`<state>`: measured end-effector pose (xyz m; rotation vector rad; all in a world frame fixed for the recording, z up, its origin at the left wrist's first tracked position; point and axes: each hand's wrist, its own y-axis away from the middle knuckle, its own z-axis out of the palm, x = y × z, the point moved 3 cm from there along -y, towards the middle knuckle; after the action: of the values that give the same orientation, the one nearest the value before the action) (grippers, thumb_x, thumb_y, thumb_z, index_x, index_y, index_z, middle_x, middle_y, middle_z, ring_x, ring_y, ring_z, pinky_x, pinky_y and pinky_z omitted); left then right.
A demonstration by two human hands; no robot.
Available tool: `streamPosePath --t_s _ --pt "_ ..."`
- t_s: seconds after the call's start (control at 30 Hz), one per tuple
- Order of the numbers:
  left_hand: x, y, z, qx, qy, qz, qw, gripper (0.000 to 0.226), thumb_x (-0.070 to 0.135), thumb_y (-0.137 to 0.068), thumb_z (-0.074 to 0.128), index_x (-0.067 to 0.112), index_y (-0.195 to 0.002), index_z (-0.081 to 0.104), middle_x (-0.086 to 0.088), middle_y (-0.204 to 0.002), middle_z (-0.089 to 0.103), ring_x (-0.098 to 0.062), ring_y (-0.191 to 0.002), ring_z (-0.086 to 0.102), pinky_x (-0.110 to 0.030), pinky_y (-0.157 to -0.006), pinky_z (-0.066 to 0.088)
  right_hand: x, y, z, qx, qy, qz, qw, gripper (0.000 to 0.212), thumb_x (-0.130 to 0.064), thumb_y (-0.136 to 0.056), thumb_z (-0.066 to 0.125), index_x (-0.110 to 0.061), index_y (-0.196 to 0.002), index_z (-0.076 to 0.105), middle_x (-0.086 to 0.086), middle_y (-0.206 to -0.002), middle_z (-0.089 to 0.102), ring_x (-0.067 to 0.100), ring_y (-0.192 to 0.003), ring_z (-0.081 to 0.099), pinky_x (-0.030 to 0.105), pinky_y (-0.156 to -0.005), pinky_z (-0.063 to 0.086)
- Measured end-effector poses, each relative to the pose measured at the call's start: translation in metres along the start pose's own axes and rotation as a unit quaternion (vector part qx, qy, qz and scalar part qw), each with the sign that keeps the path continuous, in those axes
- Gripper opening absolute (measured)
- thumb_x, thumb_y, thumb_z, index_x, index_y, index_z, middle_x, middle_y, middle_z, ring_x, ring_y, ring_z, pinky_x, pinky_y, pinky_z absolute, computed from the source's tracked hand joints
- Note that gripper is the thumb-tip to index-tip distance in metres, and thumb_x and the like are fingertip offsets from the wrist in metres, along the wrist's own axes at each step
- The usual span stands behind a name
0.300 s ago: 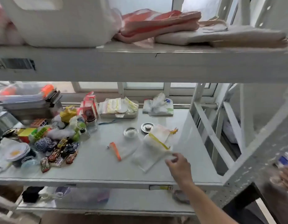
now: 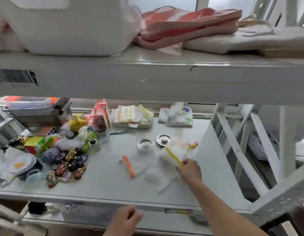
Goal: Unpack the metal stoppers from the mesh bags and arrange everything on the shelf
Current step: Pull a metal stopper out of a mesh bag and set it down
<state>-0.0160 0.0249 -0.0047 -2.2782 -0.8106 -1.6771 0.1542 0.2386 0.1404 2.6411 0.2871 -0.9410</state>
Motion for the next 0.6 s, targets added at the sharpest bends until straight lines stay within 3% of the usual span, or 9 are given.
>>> streamPosePath --t_s 0.03,0.1,0.13,0.2,0.3,0.4,0.47,0.53,0.6 --pt "0.093 0.088 -0.033 -0.045 -0.002 -0.031 0.999 0.034 0.043 -0.069 0.065 0.02 -0.051 0.047 0.0 -0.041 0.044 -0.007 -0.04 0.039 -0.021 -0.048 0.036 -0.008 0.008 -0.005 0.016 -0.032 -0.025 0.999 0.025 -0.028 -0.074 0.07 -0.015 -0.094 0.067 0.008 -0.1 0.062 0.021 -0.081 0.058 0.029 -0.07 0.046" --pt "0.179 0.143 -0.086 0.039 0.004 0.028 0.999 0.032 0.05 -0.06 0.066 0.023 -0.05 0.053 0.003 -0.044 0.048 -0.013 -0.046 0.042 -0.024 -0.05 0.037 -0.023 0.029 -0.013 0.032 -0.122 -0.065 0.99 0.013 -0.016 -0.075 0.072 -0.013 -0.084 0.063 0.006 -0.085 0.061 0.022 -0.075 0.056 0.03 -0.066 0.042" --pt "0.171 0.062 -0.045 0.055 0.064 -0.003 0.996 0.03 0.05 -0.057 0.069 0.024 -0.054 0.055 0.006 -0.049 0.052 -0.015 -0.052 0.046 -0.026 -0.055 0.04 -0.03 0.043 -0.015 0.012 -0.184 -0.071 0.98 0.014 -0.015 -0.074 0.072 -0.012 -0.077 0.058 0.006 -0.077 0.062 0.025 -0.069 0.057 0.033 -0.062 0.045" --pt "0.183 0.067 -0.063 -0.011 0.046 -0.065 0.997 0.038 0.048 -0.052 0.078 0.028 -0.081 0.063 0.012 -0.082 0.066 -0.013 -0.08 0.061 -0.021 -0.072 0.046 -0.047 0.073 -0.02 -0.078 -0.299 -0.091 0.947 0.021 -0.018 -0.073 0.071 -0.01 -0.074 0.052 0.019 -0.079 0.071 0.034 -0.069 0.069 0.043 -0.066 0.056" --pt "0.186 0.042 -0.063 -0.072 0.105 -0.032 0.991 0.101 0.055 -0.042 0.09 0.034 -0.131 0.049 0.007 -0.134 0.055 -0.014 -0.126 0.051 -0.031 -0.104 0.039 -0.07 0.104 -0.022 -0.224 -0.382 -0.129 0.888 0.014 0.003 -0.084 0.058 -0.008 -0.082 0.048 0.027 -0.089 0.075 0.04 -0.071 0.074 0.046 -0.07 0.059" --pt "0.184 0.038 -0.051 -0.215 0.304 -0.059 0.926 0.065 0.022 -0.08 0.076 0.024 -0.14 0.052 -0.018 -0.144 0.056 -0.035 -0.132 0.052 -0.053 -0.112 0.037 -0.076 0.107 -0.018 -0.276 -0.414 -0.118 0.859 0.022 0.012 -0.083 0.054 -0.008 -0.086 0.046 0.025 -0.088 0.075 0.034 -0.066 0.072 0.041 -0.065 0.059" --pt "0.177 0.043 -0.044 -0.229 0.345 -0.107 0.904 0.043 0.015 -0.091 0.062 0.008 -0.133 0.059 -0.024 -0.135 0.063 -0.035 -0.115 0.064 -0.047 -0.098 0.05 -0.074 0.099 -0.015 -0.285 -0.42 -0.1 0.856 0.018 0.005 -0.082 0.063 -0.006 -0.087 0.05 0.025 -0.089 0.075 0.032 -0.069 0.073 0.037 -0.062 0.059" --pt "0.164 0.045 -0.037 -0.153 0.342 -0.155 0.914 0.026 0.018 -0.089 0.064 0.006 -0.11 0.071 -0.024 -0.122 0.071 -0.029 -0.088 0.074 -0.032 -0.068 0.056 -0.065 0.081 -0.009 -0.272 -0.395 -0.077 0.874 0.017 -0.003 -0.084 0.069 -0.004 -0.093 0.054 0.025 -0.094 0.075 0.031 -0.071 0.072 0.035 -0.06 0.057" --pt "0.154 0.047 -0.034 -0.088 0.367 -0.188 0.907 0.021 0.019 -0.088 0.062 0.003 -0.098 0.071 -0.021 -0.104 0.078 -0.027 -0.07 0.076 -0.026 -0.05 0.053 -0.052 0.055 0.0 -0.19 -0.314 -0.067 0.928 0.02 -0.013 -0.085 0.072 -0.007 -0.098 0.059 0.023 -0.097 0.072 0.023 -0.071 0.069 0.039 -0.062 0.059"
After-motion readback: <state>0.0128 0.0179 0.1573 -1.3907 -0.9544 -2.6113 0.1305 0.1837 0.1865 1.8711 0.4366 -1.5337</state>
